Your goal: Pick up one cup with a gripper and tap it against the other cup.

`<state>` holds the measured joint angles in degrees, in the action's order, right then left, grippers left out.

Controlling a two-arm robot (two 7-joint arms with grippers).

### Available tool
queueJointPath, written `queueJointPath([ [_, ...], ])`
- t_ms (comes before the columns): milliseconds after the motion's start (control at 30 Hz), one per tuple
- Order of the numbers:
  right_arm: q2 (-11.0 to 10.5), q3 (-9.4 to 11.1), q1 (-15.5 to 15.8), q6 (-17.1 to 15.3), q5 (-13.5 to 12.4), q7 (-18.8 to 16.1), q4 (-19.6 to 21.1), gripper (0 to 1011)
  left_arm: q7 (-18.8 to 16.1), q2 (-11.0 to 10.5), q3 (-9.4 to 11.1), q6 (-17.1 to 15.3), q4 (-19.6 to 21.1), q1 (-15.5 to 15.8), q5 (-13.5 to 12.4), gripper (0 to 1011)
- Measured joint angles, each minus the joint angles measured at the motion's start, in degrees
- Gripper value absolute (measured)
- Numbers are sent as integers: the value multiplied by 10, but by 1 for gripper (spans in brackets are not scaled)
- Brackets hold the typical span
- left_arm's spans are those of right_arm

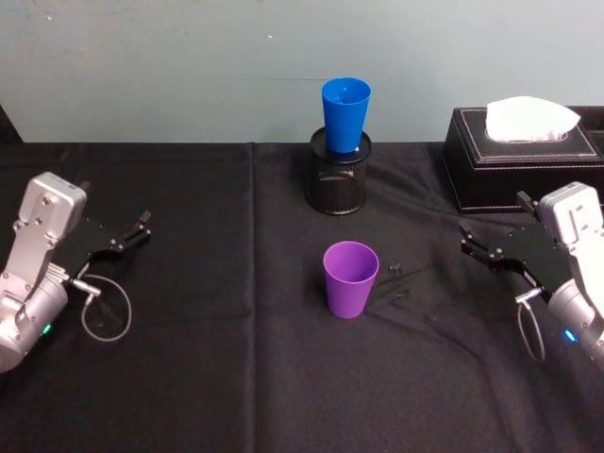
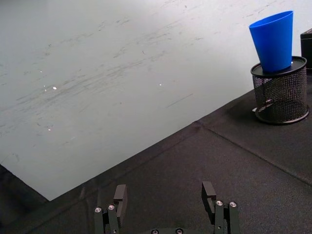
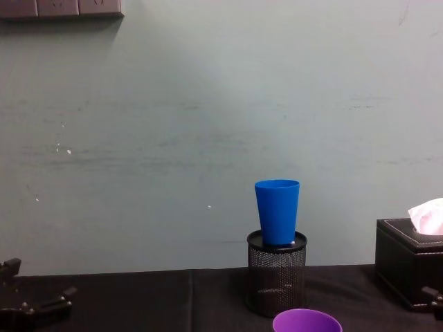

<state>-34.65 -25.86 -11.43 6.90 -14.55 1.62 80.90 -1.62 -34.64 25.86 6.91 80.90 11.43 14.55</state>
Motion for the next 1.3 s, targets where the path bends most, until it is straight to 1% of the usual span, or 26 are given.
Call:
queueJointPath([
  [1300, 0, 0, 0, 0, 0, 0, 0, 1003, 0, 0, 0, 0, 0, 0, 0, 1005],
])
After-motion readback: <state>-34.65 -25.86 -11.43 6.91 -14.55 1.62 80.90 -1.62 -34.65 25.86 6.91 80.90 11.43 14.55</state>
